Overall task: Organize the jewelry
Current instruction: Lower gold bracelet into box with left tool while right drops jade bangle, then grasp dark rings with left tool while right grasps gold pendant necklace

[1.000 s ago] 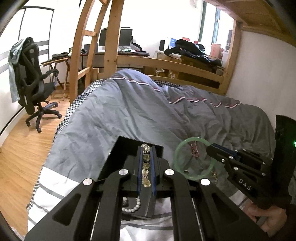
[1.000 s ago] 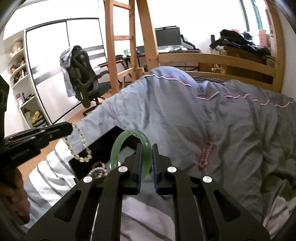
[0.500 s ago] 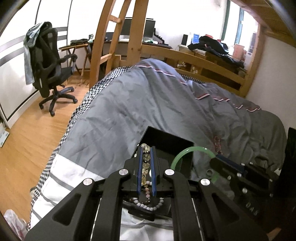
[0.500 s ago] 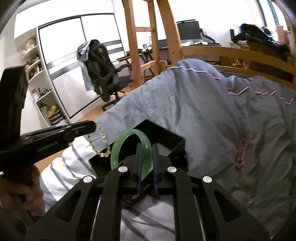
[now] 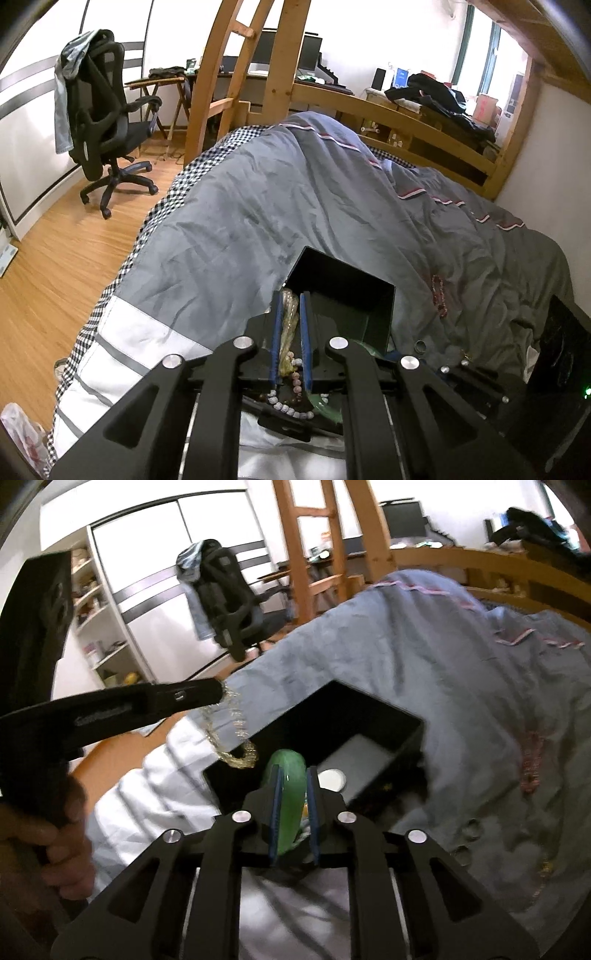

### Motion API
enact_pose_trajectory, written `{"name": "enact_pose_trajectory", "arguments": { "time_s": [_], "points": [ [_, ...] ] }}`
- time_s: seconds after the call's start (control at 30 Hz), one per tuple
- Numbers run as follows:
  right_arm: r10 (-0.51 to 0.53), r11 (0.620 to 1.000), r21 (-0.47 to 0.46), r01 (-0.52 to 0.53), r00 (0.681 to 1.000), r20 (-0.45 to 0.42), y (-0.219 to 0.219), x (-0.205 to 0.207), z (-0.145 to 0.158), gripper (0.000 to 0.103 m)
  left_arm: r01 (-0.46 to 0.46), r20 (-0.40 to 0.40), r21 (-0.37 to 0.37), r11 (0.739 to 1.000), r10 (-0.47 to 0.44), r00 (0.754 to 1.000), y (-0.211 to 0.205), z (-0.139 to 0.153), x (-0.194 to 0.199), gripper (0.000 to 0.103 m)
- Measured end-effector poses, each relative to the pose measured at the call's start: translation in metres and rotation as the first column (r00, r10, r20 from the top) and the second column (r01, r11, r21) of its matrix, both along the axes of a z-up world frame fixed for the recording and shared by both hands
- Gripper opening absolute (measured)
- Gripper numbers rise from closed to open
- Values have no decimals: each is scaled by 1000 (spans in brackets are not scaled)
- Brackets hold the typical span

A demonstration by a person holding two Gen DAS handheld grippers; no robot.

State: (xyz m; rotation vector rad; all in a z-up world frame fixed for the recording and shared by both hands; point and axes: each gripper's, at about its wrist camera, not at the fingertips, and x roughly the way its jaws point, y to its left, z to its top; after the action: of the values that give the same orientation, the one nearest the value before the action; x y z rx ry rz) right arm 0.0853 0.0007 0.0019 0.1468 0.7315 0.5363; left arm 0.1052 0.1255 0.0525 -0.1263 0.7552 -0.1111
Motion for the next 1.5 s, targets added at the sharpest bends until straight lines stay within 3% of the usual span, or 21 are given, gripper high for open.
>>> {"name": "enact_pose_trajectory", "arguments": {
  "time_s": [0.07, 0.13, 0.2, 0.27, 0.33, 0.4, 0.83, 1.1, 1.23, 1.27, 1.3, 1.4, 1.5],
  "points": [
    [-10, 1000, 6, 9, 1000, 21, -2, -4, 1, 49, 4, 12, 3, 1000, -4, 1000, -1, 1, -2, 20],
    [-27, 999, 24, 26, 999, 36, -6, -6, 4, 54, 4, 34, 8, 1000, -5, 999, -2, 4, -4, 36],
    [-54, 998, 29, 53, 998, 40, -15, -4, 6, 57, 14, 49, 12, 1000, -14, 999, -4, 5, -5, 41],
    [-87, 996, 17, 86, 995, 44, -23, -1, 7, 68, 14, 61, 17, 1000, -15, 998, -7, 5, -5, 54],
    [-124, 992, 11, 123, 991, 42, -34, 2, 8, 77, 5, 73, 24, 1000, -7, 997, -9, 4, -4, 82],
    [-179, 984, -5, 179, 983, 35, -47, 5, 7, 90, -14, 98, 35, 999, 10, 995, -11, 4, -5, 92],
    [-361, 924, -117, 364, 932, 43, -109, 2, 13, 97, 94, 135, 69, 993, -103, 985, -64, -5, -9, 97],
    [-459, 872, -180, 455, 888, 17, -169, -23, 6, 97, 244, 148, 174, 954, -270, 951, -126, -24, -21, 97],
    [-485, 850, -229, 474, 874, 12, -189, -39, -4, 96, 309, 132, 165, 937, -331, 934, -148, -38, -18, 97],
    [-489, 846, -238, 477, 872, 13, -192, -41, -6, 90, 317, 128, 163, 934, -339, 932, -150, -41, -16, 97],
    [-492, 844, -241, 480, 871, 10, -194, -41, -9, 77, 334, 118, 162, 928, -354, 928, -156, -46, -14, 97],
    [-485, 854, -232, 466, 874, -29, -197, -35, -20, 61, 370, 83, 175, 912, -388, 918, -167, -61, -9, 95],
    [-465, 868, -227, 441, 883, -63, -195, -30, -33, 53, 403, 25, 180, 898, -413, 910, -175, -74, -3, 81]
  ]
}}
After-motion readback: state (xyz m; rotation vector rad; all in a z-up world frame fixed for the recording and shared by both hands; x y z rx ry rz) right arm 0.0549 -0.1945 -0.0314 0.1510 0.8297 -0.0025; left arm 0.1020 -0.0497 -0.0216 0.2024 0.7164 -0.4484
